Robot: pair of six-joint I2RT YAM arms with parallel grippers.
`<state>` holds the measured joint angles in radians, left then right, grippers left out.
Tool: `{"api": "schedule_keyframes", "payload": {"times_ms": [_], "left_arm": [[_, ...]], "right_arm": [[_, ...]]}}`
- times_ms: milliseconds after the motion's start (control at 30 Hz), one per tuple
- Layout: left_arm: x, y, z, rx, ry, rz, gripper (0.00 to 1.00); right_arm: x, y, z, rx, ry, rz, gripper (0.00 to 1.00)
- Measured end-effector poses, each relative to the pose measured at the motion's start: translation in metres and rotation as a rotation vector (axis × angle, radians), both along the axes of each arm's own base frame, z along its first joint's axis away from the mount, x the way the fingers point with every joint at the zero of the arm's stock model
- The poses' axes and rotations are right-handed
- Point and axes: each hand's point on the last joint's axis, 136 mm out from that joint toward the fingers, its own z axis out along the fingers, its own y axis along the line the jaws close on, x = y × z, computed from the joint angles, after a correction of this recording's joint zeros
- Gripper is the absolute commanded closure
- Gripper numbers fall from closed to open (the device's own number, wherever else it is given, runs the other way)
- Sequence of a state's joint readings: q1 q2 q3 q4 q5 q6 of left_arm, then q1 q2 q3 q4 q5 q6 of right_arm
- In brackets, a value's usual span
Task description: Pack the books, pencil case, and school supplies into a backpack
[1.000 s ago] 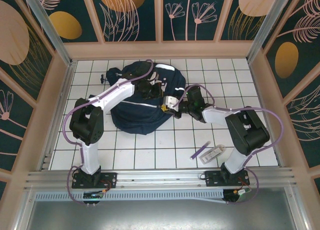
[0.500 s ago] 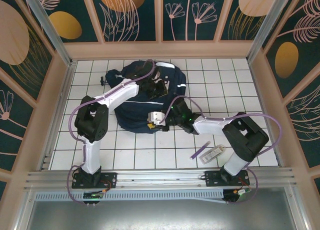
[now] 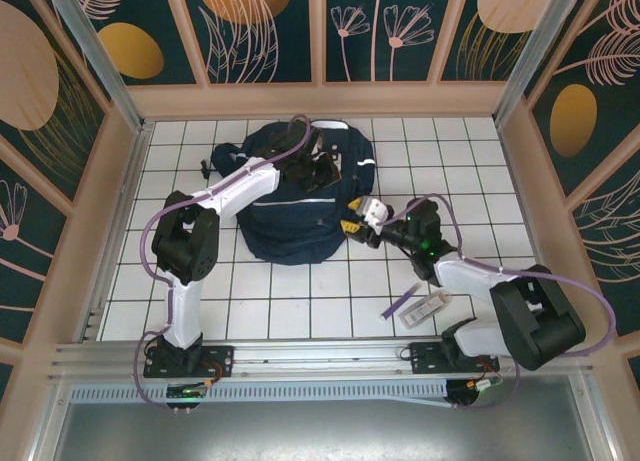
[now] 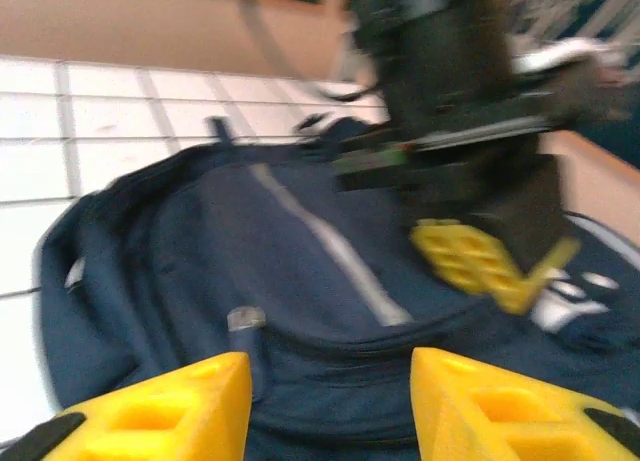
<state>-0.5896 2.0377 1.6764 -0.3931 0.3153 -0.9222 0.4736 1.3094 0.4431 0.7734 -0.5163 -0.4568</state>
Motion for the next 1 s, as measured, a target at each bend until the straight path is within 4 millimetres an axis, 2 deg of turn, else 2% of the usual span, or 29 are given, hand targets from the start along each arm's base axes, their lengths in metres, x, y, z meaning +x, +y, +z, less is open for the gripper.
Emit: {"api": "schedule_keyframes", "payload": {"times_ms": [33, 67, 100, 133, 233, 300, 467, 600, 767, 933, 967, 1000], "left_arm": [[0.001, 0.000, 0.001, -0.001, -0.002, 0.000, 1.00], [0.001, -0.001, 0.002, -0.003, -0.005, 0.000, 1.00], [0.002, -0.001, 0.004, -0.005, -0.009, 0.000, 1.00], [0.004, -0.002, 0.006, -0.008, -0.013, 0.000, 1.00], [0.009, -0.005, 0.013, -0.017, -0.028, 0.001, 1.00], [0.012, -0.008, 0.017, -0.023, -0.037, 0.001, 1.00], [0.021, -0.013, 0.023, -0.034, -0.045, 0.005, 1.00], [0.028, -0.018, 0.027, -0.046, -0.048, 0.010, 1.00], [0.034, -0.024, 0.025, -0.050, -0.039, 0.003, 1.00], [0.036, -0.022, 0.027, -0.046, -0.036, 0.002, 1.00], [0.037, -0.021, 0.028, -0.042, -0.036, 0.002, 1.00], [0.039, -0.019, 0.028, -0.037, -0.035, 0.002, 1.00]], "right_arm": [[0.011, -0.006, 0.005, 0.037, 0.033, -0.076, 0.68], [0.025, -0.013, 0.007, 0.073, 0.098, -0.169, 0.81], [0.042, -0.022, 0.009, 0.114, 0.196, -0.278, 0.89], [0.059, -0.029, 0.013, 0.156, 0.279, -0.366, 0.89], [0.104, -0.041, 0.039, 0.312, 0.490, -0.491, 0.72], [0.116, -0.045, 0.045, 0.407, 0.629, -0.507, 0.62], [0.088, -0.021, 0.019, 0.471, 0.956, -0.463, 0.60], [0.071, -0.005, 0.004, 0.438, 1.083, -0.442, 0.62], [0.074, 0.005, -0.015, 0.389, 1.155, -0.464, 0.65], [0.083, 0.011, -0.026, 0.359, 1.193, -0.491, 0.70], [0.084, 0.012, -0.027, 0.353, 1.198, -0.496, 0.73], [0.085, 0.014, -0.028, 0.350, 1.198, -0.496, 0.82]]}}
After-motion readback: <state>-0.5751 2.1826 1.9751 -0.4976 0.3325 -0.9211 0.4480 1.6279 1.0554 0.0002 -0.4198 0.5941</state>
